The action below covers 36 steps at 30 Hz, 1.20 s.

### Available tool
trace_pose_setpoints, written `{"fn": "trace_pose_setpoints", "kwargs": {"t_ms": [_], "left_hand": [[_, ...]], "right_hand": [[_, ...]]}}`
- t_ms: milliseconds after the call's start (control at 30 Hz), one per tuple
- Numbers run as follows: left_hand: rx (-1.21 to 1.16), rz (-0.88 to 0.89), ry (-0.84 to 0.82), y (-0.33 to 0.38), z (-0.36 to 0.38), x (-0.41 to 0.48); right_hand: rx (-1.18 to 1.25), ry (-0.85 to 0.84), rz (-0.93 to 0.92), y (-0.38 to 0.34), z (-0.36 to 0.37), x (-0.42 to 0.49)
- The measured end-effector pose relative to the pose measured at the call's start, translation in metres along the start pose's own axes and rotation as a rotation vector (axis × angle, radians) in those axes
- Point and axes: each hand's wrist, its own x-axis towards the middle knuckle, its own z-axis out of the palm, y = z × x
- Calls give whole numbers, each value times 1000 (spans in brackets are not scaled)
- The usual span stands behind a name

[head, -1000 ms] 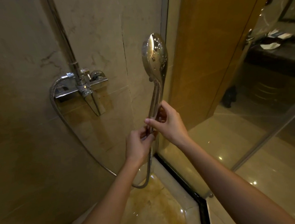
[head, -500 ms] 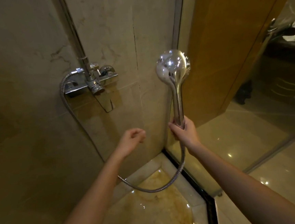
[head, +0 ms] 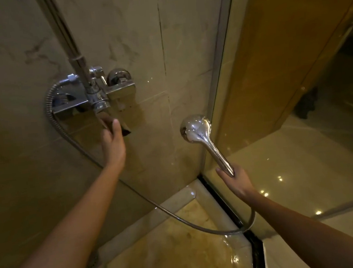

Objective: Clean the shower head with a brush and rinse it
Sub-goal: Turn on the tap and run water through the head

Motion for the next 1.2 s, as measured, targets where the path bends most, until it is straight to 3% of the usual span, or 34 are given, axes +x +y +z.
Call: {"fn": "trace_pose_setpoints", "kwargs": {"t_ms": [133, 500, 1200], "left_hand": [[-208, -2, 32, -12, 9, 5], [-244, 72, 160, -6, 16, -3], [-221, 153, 161, -12, 16, -3]], "right_hand": [[-116, -1, 52, 21, 3, 18], [-140, -123, 83, 39, 41, 42], [-322, -173, 77, 71, 23, 77]]}}
